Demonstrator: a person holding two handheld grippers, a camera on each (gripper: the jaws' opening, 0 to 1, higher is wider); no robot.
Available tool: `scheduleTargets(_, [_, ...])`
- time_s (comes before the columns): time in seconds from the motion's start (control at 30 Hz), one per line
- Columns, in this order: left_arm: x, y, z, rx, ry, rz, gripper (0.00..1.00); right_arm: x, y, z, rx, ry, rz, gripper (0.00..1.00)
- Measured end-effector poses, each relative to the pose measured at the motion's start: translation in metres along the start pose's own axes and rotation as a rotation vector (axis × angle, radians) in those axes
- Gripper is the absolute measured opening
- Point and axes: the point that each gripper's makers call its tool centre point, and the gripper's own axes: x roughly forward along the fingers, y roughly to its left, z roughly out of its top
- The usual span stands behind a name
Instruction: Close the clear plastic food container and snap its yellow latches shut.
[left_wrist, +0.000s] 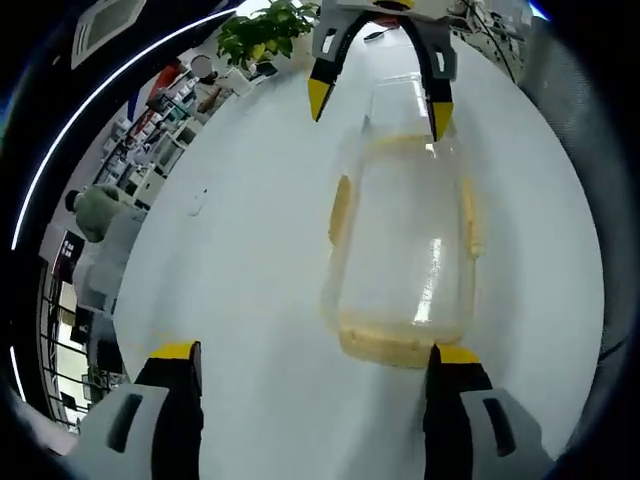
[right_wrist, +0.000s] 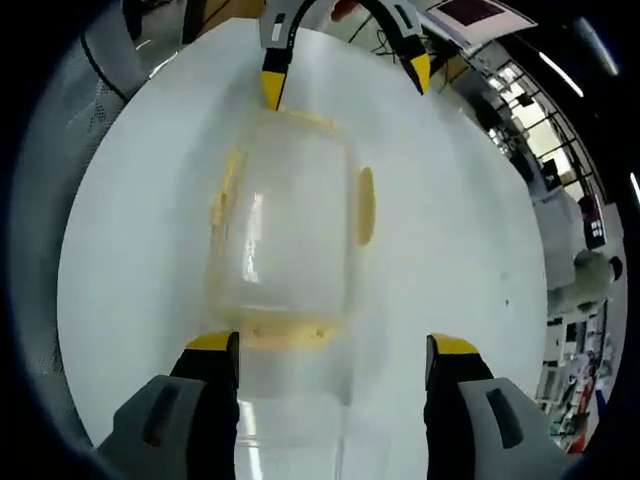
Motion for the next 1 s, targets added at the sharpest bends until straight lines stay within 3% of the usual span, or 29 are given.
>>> scheduleTargets(0.13, [0.003,-0.004,-0.001,-0.002,0.013,-0.047,0.87,0.002,-0.001,0.002,0.023,-0.004,0.034,0.68])
scheduleTargets(0.2, [0.004,-0.004,-0.001,-0.002,0.014,-0.064,0.86,0.004,0.010,0.000,0.050,-0.002,0.122,0.61])
scheduleTargets(0.23, [0.005,-0.004,-0.001,-0.005,0.016,-0.074,0.85,0.005,0.017,0.000,0.067,-0.004,0.175,0.50])
scheduleTargets(0.27, [0.006,-0.006,-0.001,-0.010,0.014,-0.099,0.84,0.004,0.032,0.000,0.093,-0.008,0.283,0.40])
scheduleTargets(0.3, [0.007,-0.007,-0.001,-0.012,0.013,-0.111,0.83,0.004,0.038,0.001,0.093,-0.016,0.334,0.38])
scheduleTargets(0.33, [0.008,-0.006,-0.003,-0.024,0.020,-0.122,0.82,0.007,0.023,0.000,0.082,-0.010,0.269,0.38])
scheduleTargets(0.57, [0.013,-0.007,-0.005,-0.054,0.040,-0.164,0.82,0.010,0.026,-0.001,0.113,0.023,0.333,0.38])
scheduleTargets(0.77, [0.015,-0.022,-0.003,-0.045,0.051,-0.295,0.68,0.008,0.027,-0.001,0.101,0.038,0.340,0.38])
scheduleTargets(0.9, [0.017,-0.020,-0.001,-0.015,0.064,-0.309,0.69,0.008,0.027,-0.001,0.100,0.049,0.343,0.38])
scheduleTargets(1.0, [0.014,-0.034,0.000,0.002,0.071,-0.402,0.57,0.008,0.027,-0.001,0.102,0.052,0.345,0.38])
